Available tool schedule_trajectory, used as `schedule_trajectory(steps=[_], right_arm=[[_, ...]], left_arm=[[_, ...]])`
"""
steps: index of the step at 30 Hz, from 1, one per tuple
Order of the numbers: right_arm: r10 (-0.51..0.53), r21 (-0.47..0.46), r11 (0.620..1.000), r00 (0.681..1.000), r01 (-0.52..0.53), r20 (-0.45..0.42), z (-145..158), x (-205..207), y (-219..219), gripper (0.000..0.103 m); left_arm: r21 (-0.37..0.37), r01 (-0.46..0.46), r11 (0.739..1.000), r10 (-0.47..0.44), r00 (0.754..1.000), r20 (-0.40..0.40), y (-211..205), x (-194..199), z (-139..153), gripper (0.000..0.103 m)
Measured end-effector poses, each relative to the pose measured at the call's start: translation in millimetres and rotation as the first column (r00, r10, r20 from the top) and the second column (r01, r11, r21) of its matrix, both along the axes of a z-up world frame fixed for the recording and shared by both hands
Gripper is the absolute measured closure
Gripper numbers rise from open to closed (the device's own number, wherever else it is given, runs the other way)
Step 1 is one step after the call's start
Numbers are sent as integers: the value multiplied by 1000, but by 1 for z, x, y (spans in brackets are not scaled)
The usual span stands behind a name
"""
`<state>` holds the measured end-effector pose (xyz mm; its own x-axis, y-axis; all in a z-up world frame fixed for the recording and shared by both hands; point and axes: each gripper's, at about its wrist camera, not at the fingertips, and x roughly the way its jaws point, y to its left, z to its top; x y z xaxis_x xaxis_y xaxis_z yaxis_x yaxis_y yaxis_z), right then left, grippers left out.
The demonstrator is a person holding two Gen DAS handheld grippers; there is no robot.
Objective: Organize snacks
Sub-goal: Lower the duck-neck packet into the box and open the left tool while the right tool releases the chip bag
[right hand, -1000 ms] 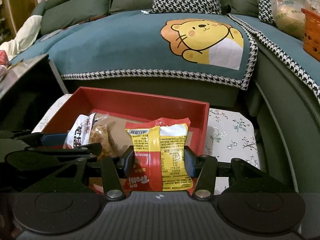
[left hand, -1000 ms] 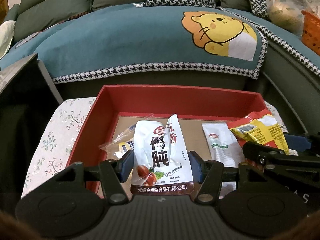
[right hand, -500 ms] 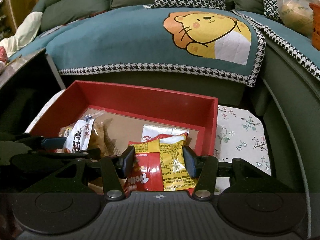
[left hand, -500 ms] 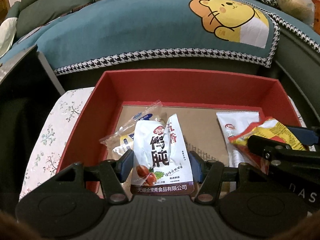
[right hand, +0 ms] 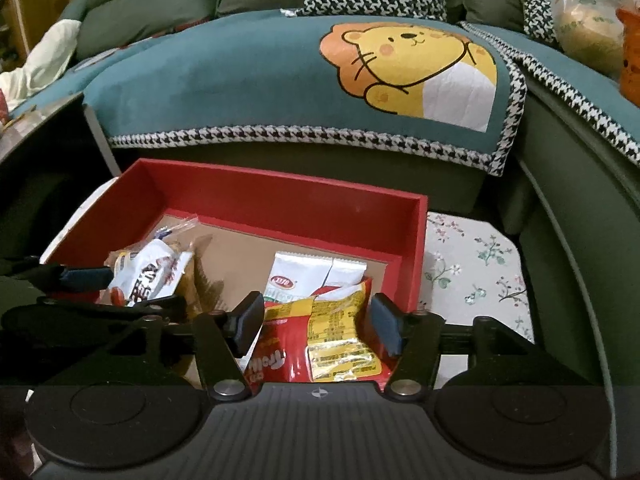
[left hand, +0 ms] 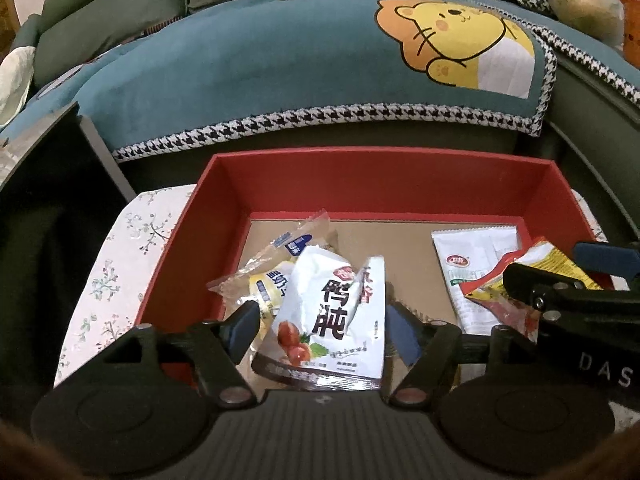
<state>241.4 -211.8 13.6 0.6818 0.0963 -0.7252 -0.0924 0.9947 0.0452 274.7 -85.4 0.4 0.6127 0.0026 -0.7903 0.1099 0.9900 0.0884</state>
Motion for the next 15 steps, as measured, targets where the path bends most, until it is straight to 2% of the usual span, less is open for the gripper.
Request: schedule_trajectory(steps=[6,15], right_arm=[[-12,-11,1000,1000,12,20,11,-5,-1,30],[-3,-32,999,998,5,55,35,-22,6,28]], left_arm=[[-9,-10,1000,10,1000,15,3,-8,9,0],[-26,-4,1000,5,999,38,10,-29,28,0]])
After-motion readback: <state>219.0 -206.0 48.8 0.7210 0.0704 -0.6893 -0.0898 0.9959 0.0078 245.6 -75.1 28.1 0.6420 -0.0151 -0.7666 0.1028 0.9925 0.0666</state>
